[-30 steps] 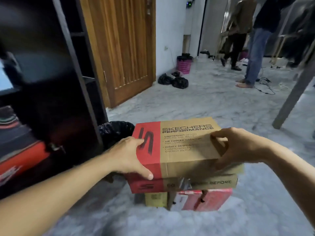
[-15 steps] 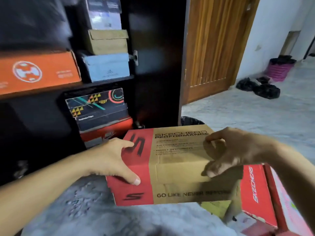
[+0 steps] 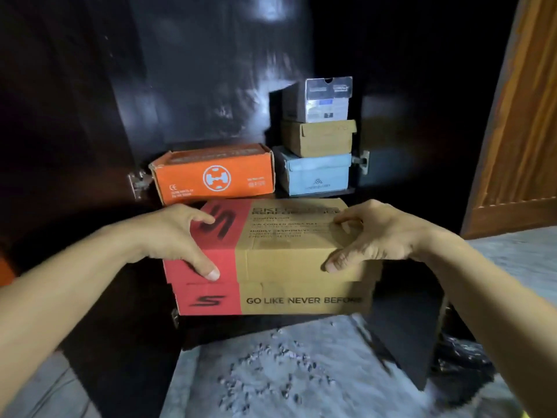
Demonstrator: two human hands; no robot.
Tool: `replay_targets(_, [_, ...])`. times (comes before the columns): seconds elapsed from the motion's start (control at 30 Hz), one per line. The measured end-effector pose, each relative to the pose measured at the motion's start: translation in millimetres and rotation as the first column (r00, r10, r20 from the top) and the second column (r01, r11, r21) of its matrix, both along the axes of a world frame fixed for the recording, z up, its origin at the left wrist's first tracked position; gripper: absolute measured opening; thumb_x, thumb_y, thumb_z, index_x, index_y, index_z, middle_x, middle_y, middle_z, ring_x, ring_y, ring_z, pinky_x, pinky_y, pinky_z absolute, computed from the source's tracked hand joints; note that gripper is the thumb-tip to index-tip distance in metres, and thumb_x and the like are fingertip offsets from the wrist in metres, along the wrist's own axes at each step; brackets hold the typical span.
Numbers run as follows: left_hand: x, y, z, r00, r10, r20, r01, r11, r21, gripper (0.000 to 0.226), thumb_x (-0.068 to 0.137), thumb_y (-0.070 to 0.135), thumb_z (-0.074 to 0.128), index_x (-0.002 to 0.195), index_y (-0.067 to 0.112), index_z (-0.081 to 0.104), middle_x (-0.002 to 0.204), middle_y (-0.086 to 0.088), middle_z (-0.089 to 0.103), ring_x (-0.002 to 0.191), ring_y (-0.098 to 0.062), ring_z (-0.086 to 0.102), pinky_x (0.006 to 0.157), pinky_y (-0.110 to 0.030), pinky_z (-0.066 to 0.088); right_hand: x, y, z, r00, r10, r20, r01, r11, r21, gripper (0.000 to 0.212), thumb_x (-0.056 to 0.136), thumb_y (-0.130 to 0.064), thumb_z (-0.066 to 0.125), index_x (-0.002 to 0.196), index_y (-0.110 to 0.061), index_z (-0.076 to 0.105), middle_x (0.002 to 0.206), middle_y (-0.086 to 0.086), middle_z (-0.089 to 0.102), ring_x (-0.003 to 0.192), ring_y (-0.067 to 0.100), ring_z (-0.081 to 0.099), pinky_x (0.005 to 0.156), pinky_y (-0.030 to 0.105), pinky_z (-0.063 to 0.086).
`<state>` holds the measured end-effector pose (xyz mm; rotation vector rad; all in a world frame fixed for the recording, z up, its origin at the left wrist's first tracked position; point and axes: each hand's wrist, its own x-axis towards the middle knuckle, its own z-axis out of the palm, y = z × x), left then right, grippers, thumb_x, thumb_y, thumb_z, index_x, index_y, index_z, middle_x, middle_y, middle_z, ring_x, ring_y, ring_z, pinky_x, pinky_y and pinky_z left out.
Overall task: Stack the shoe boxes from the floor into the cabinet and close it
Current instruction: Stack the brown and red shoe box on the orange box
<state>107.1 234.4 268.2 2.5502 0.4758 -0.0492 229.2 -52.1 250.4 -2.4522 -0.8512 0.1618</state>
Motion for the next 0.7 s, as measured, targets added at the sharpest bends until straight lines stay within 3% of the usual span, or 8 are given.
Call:
replay_targets(0.13, [11.8, 34.8, 50.7, 0.986, 0.100, 0.129, -0.103, 0.995, 0.010, 0.117, 0.039, 0.023, 0.097, 0.143, 0.029, 0.042, 0.134, 0.000, 0.048, 0.110, -0.013, 0.046, 0.092, -0.024, 0.036, 28.6, 46.2, 47.5, 0.996, 0.054, 0.064, -0.061, 0.991, 0.116, 0.100, 0.045, -0.041, 0.093, 0.134, -0.017, 0.054, 0.132, -0.004, 0.058, 0.117, 0.007, 0.053, 0.089, 0.015, 0.040])
replay_targets(0.23, [27.3, 59.1, 81.5, 0.965, 0.145, 0.220, -0.151, 0.989, 0.008, 0.118, 0.040, 0.018, 0.096, 0.144, 0.026, 0.041, 0.125, -0.002, 0.053, 0.106, -0.017, 0.054, 0.088, -0.025, 0.039, 52.5, 78.0, 83.1, 0.989, 0.071, 0.127, -0.092, 0.982, 0.163, 0.101, 0.046, -0.038, 0.093, 0.136, -0.015, 0.052, 0.137, -0.002, 0.054, 0.124, 0.013, 0.051, 0.098, 0.021, 0.039])
replay_targets(0.4, [66.8, 101.3, 114.7, 0.936, 0.188, 0.298, -0.201, 0.980, 0.012, 0.117, 0.043, 0.017, 0.096, 0.145, 0.022, 0.039, 0.137, -0.007, 0.050, 0.110, -0.020, 0.052, 0.090, -0.025, 0.038, 101.8, 130.6, 123.9, 0.984, 0.071, 0.162, -0.105, 0.971, 0.214, 0.097, 0.053, -0.028, 0.093, 0.138, -0.010, 0.049, 0.130, 0.000, 0.057, 0.113, 0.015, 0.054, 0.084, 0.018, 0.039])
replay_targets(0.5, [99.0, 125.6, 123.9, 0.925, 0.200, 0.323, -0.217, 0.976, 0.017, 0.116, 0.046, 0.017, 0.095, 0.146, 0.018, 0.037, 0.144, -0.007, 0.045, 0.122, -0.022, 0.050, 0.093, -0.025, 0.037, 133.4, 160.2, 134.9, 0.977, 0.056, 0.203, -0.098, 0.974, 0.202, 0.084, 0.050, -0.033, 0.091, 0.126, -0.014, 0.060, 0.120, -0.003, 0.062, 0.103, 0.017, 0.060, 0.077, 0.020, 0.046])
replay_targets(0.6, [134.7, 151.1, 127.3, 0.929, 0.195, 0.315, -0.208, 0.978, 0.007, 0.119, 0.044, 0.018, 0.096, 0.147, 0.017, 0.036, 0.146, -0.006, 0.043, 0.126, -0.023, 0.049, 0.103, -0.028, 0.039, 167.0, 186.7, 136.4, 0.970, 0.048, 0.238, -0.094, 0.977, 0.190, 0.072, 0.044, -0.043, 0.087, 0.109, -0.019, 0.070, 0.107, -0.005, 0.070, 0.096, 0.017, 0.065, 0.084, 0.031, 0.054])
replay_targets(0.7, [168.2, 176.0, 123.2, 0.927, 0.199, 0.317, -0.205, 0.979, -0.013, 0.116, 0.046, 0.019, 0.096, 0.146, 0.018, 0.037, 0.144, -0.004, 0.045, 0.124, -0.023, 0.052, 0.108, -0.034, 0.039, 195.4, 210.1, 129.6, 0.969, 0.042, 0.244, -0.090, 0.978, 0.188, 0.065, 0.056, -0.038, 0.085, 0.116, -0.020, 0.068, 0.109, -0.003, 0.068, 0.103, 0.019, 0.061, 0.095, 0.034, 0.050])
